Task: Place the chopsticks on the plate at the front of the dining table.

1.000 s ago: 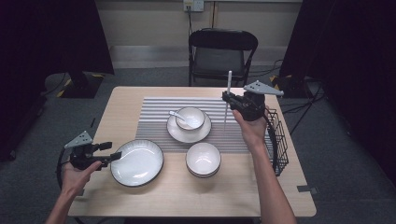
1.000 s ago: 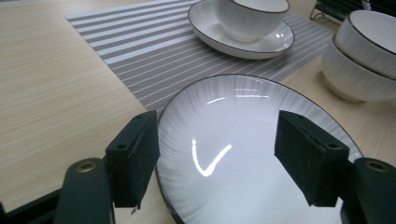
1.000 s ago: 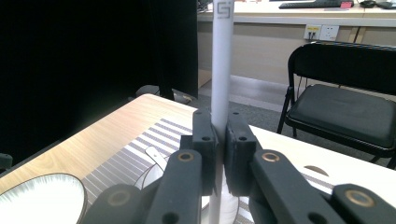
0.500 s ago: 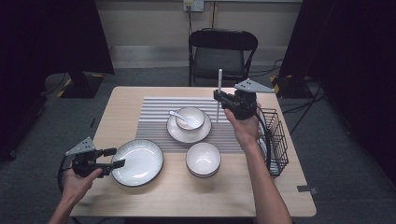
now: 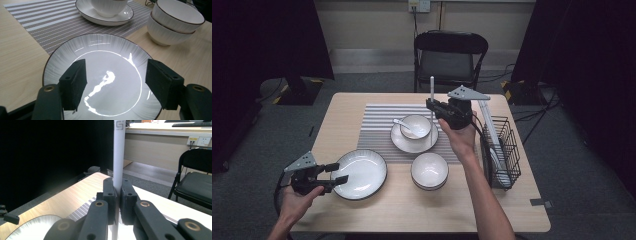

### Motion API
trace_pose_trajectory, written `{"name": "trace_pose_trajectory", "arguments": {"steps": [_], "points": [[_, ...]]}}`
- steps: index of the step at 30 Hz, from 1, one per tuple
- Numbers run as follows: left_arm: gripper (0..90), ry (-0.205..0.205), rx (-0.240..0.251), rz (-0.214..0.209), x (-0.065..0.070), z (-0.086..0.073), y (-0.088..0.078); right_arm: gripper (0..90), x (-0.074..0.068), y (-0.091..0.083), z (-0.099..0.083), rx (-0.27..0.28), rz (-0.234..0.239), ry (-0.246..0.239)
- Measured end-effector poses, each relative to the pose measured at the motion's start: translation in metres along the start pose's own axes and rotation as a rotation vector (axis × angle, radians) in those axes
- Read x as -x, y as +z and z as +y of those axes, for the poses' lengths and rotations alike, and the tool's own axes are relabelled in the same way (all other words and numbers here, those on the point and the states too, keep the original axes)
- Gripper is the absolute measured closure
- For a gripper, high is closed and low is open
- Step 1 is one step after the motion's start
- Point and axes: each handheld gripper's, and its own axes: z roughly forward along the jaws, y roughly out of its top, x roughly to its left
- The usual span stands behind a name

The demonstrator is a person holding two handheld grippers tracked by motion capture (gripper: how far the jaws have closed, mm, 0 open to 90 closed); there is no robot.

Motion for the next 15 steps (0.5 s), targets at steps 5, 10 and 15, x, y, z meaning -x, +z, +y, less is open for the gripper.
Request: {"name": "trace_pose_trajectory", "arguments": {"steps": [5,10,15], "points": [[33.6,0.009,-0.006,-0.006,0.004,-0.001,-0.001,85.3,-0.007,0.005,-0.001,0.004,0.021,-0.001],[33.9,-0.004,0.006,-0.021,0.007,-0.001,-0.002,85.3,-0.01,0.009,-0.002,0.001,0.029,-0.001],[33.9,0.008,-0.005,-0.018,0.013,0.0,0.0,85.3,-0.012,0.012,-0.002,-0.006,0.035,-0.004]]}}
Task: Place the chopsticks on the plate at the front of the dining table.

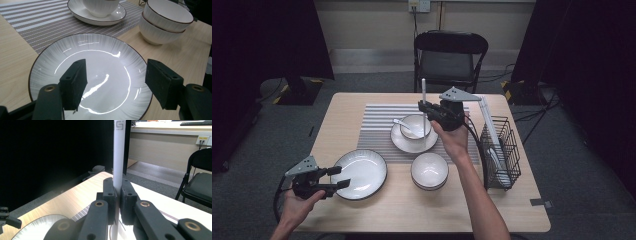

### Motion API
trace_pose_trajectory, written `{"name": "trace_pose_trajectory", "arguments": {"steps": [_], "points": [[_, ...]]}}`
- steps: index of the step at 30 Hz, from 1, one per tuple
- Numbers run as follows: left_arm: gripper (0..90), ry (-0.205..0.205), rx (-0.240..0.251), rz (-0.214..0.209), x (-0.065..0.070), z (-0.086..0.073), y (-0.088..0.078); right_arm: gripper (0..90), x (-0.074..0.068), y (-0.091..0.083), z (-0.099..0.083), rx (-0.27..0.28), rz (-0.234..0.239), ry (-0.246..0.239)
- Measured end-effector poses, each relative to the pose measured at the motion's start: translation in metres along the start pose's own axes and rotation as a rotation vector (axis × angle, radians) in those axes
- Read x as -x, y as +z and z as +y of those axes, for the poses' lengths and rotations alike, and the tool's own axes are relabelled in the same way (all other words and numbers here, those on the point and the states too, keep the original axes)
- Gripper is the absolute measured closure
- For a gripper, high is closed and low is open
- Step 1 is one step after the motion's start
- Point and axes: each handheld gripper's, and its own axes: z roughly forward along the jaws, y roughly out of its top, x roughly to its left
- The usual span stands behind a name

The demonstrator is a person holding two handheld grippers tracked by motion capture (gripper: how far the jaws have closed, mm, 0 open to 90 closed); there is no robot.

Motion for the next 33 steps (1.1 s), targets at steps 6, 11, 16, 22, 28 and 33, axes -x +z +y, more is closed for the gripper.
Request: {"name": "trace_pose_trajectory", "arguments": {"steps": [6,11,16,22,28,33], "points": [[33.8,0.018,-0.011,0.006,0.006,-0.003,-0.002,85.3,-0.003,0.002,0.0,-0.005,0.009,-0.006],[33.5,0.006,0.001,-0.01,0.006,-0.003,0.006,85.3,-0.007,0.006,0.001,-0.004,0.023,-0.005],[33.1,0.022,-0.008,-0.016,0.009,0.001,0.016,85.3,-0.013,0.011,0.001,-0.006,0.046,-0.008],[32.0,0.059,-0.006,-0.006,0.013,0.012,0.025,85.3,-0.02,0.015,0.001,-0.001,0.073,0.001],[30.5,0.067,0.023,-0.014,0.016,0.024,0.034,85.3,-0.025,0.018,-0.001,-0.007,0.088,-0.002],[29.7,0.099,0.032,-0.01,0.02,0.035,0.04,85.3,-0.028,0.018,-0.001,-0.006,0.101,-0.002]]}}
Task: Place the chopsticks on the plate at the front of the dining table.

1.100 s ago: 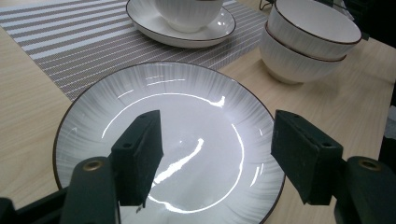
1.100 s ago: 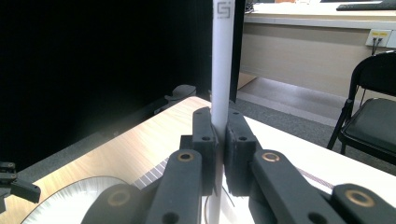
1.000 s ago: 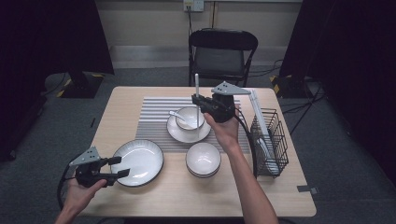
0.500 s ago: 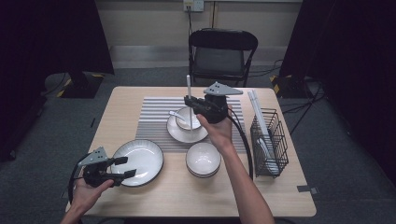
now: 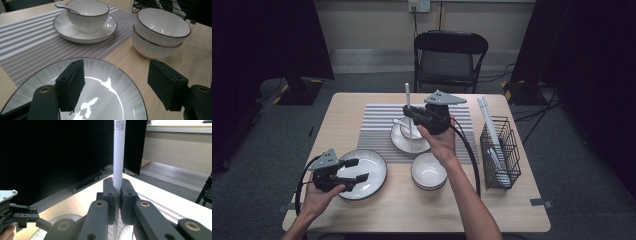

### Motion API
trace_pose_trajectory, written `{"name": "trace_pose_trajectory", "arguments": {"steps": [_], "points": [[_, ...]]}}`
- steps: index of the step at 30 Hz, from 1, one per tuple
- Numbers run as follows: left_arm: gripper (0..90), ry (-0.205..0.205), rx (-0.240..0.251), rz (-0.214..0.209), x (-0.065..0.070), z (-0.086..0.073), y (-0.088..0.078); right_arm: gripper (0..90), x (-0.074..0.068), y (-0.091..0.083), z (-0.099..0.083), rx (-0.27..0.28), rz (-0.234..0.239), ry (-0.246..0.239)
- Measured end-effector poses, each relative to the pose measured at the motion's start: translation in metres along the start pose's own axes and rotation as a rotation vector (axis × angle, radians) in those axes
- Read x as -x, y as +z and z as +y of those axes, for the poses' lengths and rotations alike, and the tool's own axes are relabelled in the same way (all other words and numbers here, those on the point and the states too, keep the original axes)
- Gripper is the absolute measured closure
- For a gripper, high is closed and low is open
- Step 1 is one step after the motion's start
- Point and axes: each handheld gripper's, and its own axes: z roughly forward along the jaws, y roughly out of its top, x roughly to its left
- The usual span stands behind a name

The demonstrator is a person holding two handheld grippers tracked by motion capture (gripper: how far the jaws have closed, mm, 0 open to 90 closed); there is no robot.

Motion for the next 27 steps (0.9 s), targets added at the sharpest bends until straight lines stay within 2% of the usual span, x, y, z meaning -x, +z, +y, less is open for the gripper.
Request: {"name": "trace_pose_trajectory", "arguments": {"steps": [3,5,12,19,22,27], "points": [[29.8,0.013,0.008,0.002,0.003,0.006,0.005,85.3,-0.002,0.001,-0.001,0.0,0.006,0.002],[30.4,0.02,0.024,-0.011,0.004,0.01,0.009,85.3,-0.002,0.001,-0.001,0.0,0.01,0.004],[30.4,0.041,0.033,-0.015,0.007,0.02,0.02,85.3,-0.006,0.005,-0.005,-0.006,0.026,0.005],[27.4,0.042,0.06,-0.039,0.009,0.029,0.031,85.3,-0.009,0.008,-0.006,-0.012,0.036,0.009],[27.3,0.06,0.05,-0.032,0.011,0.031,0.036,85.3,-0.011,0.009,-0.007,-0.016,0.04,0.006],[26.7,0.067,0.054,-0.047,0.012,0.037,0.041,85.3,-0.013,0.01,-0.007,-0.017,0.043,0.008]]}}
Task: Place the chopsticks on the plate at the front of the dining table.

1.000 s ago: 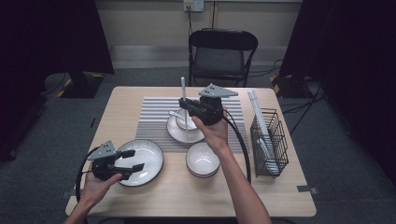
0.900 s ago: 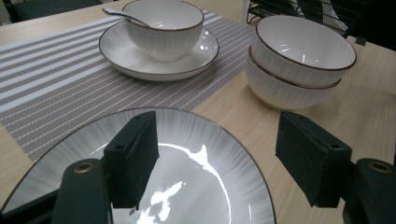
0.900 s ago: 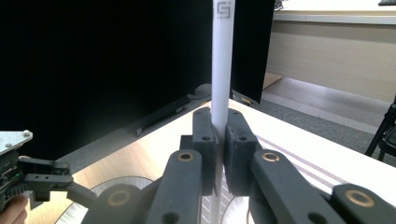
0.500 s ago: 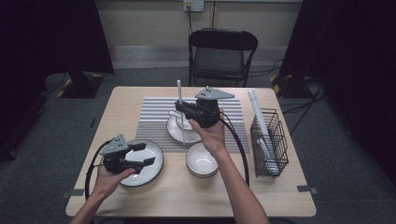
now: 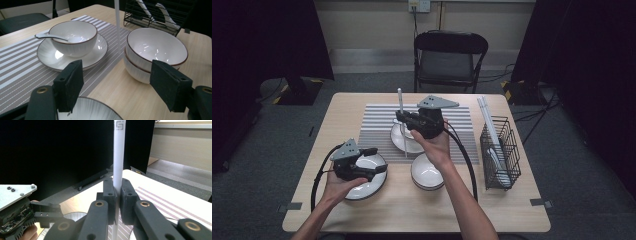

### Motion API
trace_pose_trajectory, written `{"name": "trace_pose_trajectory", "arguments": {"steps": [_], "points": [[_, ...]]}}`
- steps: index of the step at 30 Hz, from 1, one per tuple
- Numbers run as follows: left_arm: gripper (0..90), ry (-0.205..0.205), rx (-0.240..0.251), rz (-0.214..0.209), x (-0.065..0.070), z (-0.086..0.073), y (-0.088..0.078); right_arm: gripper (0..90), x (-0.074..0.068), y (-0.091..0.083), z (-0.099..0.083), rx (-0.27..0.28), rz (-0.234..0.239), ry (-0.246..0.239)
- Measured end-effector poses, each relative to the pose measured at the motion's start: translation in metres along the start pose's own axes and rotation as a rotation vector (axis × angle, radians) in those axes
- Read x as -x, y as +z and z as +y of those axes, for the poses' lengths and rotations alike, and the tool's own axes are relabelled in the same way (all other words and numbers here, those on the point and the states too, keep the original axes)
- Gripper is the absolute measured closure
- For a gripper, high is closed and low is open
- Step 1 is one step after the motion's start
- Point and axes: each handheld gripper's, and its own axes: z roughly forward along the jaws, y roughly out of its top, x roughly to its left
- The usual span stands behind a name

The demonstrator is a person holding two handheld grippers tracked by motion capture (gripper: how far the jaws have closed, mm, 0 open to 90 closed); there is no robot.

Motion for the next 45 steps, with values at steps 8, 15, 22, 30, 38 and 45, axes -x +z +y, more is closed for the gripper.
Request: {"name": "trace_pose_trajectory", "arguments": {"steps": [8,15,22,30,38,45], "points": [[30.5,-0.004,0.045,-0.016,0.001,0.012,0.009,85.3,-0.002,0.002,0.0,0.0,0.01,0.003],[40.3,-0.011,0.064,-0.029,0.0,0.021,0.016,85.3,-0.005,0.005,0.0,-0.004,0.018,0.003],[45.4,-0.081,0.114,-0.04,-0.009,0.022,0.02,85.3,-0.006,0.007,-0.001,0.009,0.027,0.024],[48.8,-0.092,0.132,-0.049,-0.009,0.029,0.023,85.2,-0.011,0.013,-0.002,0.004,0.043,0.023],[60.9,-0.088,0.145,-0.037,-0.012,0.034,0.029,85.3,-0.017,0.019,-0.002,0.009,0.071,0.03],[75.9,-0.101,0.161,-0.053,-0.018,0.032,0.031,85.3,-0.018,0.021,-0.003,0.013,0.08,0.045]]}}
